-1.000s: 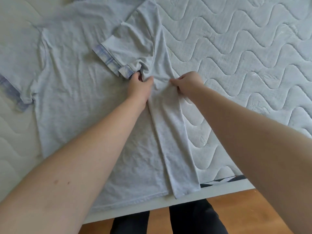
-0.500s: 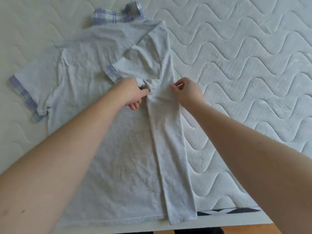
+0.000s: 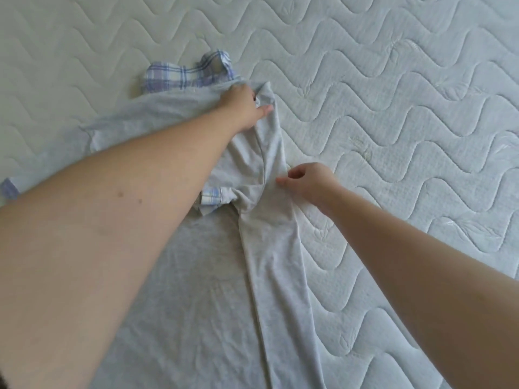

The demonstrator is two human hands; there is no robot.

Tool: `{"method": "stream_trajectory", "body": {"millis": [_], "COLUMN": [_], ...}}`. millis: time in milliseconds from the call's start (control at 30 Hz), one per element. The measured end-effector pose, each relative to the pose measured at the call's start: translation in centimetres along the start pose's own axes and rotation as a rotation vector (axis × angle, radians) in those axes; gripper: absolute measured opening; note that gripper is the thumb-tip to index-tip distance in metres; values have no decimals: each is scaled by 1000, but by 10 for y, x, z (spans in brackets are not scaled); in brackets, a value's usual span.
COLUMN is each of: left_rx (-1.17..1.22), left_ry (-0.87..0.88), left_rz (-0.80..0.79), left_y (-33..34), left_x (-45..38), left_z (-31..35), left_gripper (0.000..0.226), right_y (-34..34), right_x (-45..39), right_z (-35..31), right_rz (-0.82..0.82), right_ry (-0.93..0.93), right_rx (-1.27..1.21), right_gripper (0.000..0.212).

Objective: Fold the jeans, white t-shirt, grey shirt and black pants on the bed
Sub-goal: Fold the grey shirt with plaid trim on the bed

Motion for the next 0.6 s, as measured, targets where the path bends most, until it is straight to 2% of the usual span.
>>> {"method": "stream_trajectory", "body": {"millis": [133,233,333,467,533,600], "left_rx": [-81,-50,128,472,542,516], "left_ry": [0,55,104,84,70,92], "left_rz": [-174,-205,-131,-24,22,84], "left_y": [-23,-32,-33,-18,-11,-7], "left_x": [-21,-29,-36,-46,-49,-52], "left_z": [2,6,5,2,2,6], "left_gripper": [65,53,36,31,29,22], "right_y": [-1,-2,-2,1,3,5], "right_x": [-3,-3,0,7,10,12], "right_z": [3,4,6,7,7,7], "right_rz": [15,-4,8,66,100,145], "right_ry": [9,11,-9,-46,-53,-53], "right_rx": [-17,-1,44,25,-8,-48], "right_gripper": [25,25,23,17,16,14]}}
Point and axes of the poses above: each hand's wrist, its own x-axis away from the middle knuckle, its own y-axis out of the palm, z = x × y, the point moved 1 cm from there along -x, towards the middle knuckle, and after that the axes turned 12 degrees about -z, right-handed, at the moved point
